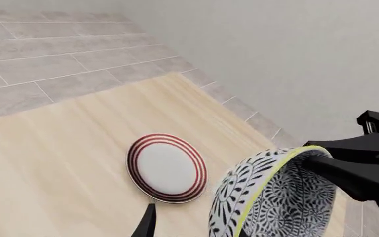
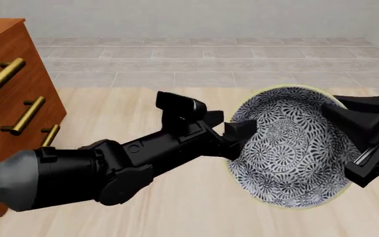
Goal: Put the bowl on top of the cabinet.
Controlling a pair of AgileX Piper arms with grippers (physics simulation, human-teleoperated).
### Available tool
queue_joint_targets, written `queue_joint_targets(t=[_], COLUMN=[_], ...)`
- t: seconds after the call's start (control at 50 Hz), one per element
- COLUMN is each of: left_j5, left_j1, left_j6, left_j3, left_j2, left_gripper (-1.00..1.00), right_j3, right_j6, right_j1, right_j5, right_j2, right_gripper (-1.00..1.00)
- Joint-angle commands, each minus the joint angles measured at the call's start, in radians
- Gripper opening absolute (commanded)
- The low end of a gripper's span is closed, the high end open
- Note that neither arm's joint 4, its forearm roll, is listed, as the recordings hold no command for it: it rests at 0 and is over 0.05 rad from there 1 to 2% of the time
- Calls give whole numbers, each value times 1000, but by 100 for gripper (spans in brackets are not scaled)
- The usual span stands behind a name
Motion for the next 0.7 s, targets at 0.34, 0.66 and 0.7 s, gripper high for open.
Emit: queue_joint_targets(t=[0.34,0.66,0.7], left_j5=[-29,-35,-34], left_j1=[10,14,18], left_j6=[-21,-24,-21], left_j3=[1,10,7], left_j2=[42,30,31], left_gripper=[-100,-100,-100], right_j3=[-6,-16,-19], right_j6=[-11,0,0], right_j1=[36,36,36], right_j5=[28,41,47], right_j2=[-43,-50,-55], right_gripper=[-100,100,100])
